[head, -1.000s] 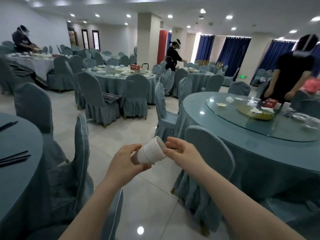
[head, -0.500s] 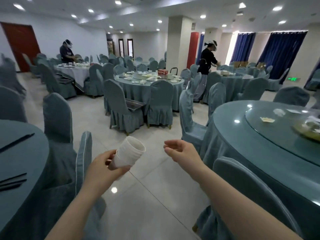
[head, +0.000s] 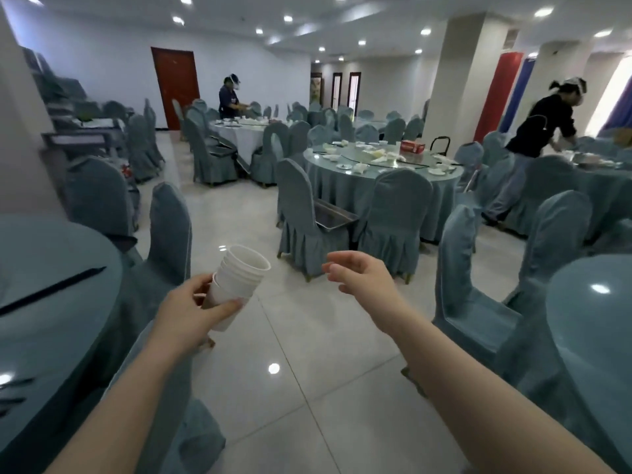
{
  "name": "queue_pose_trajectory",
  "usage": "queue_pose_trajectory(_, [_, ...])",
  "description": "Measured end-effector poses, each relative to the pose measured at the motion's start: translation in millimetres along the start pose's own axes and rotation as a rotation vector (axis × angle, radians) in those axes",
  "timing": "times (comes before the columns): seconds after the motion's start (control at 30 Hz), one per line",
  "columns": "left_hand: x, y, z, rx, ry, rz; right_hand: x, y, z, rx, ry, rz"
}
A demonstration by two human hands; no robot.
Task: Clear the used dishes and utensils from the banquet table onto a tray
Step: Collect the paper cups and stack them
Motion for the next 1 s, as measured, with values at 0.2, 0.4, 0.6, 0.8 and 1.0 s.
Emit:
queue_pose_trajectory(0.2, [15, -20, 148, 0.018, 0.071, -0.102, 27, 6, 159, 0.021, -0.044, 0.011])
queue_pose_trajectory(0.4, [26, -32, 278, 0.063, 0.119, -0.172, 59, 15, 303, 0.031, -0.097, 0.022])
queue_pose_trajectory(0.6, [38, -58, 409, 0.105, 0.244, -0.155, 84, 43, 468, 0.046, -0.193, 0.092])
queue_pose_trajectory(0.8, [60, -79, 522, 0.131, 0.374, -0.147, 64, 59, 636, 0.046, -0.421, 0.128])
queue_pose_trajectory(1.0, [128, -115, 600, 0.216, 0.585, -0.092, 4, 71, 781, 0.024, -0.616, 0.107])
Point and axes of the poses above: each hand's wrist, its own z-axis towards the middle knuckle, its own x-axis out of the back of the hand, y = z × x, the point moved 10 cm from there along z, towards the middle knuckle, and after that the axes turned 14 degrees about -y, right-handed, at the moved point
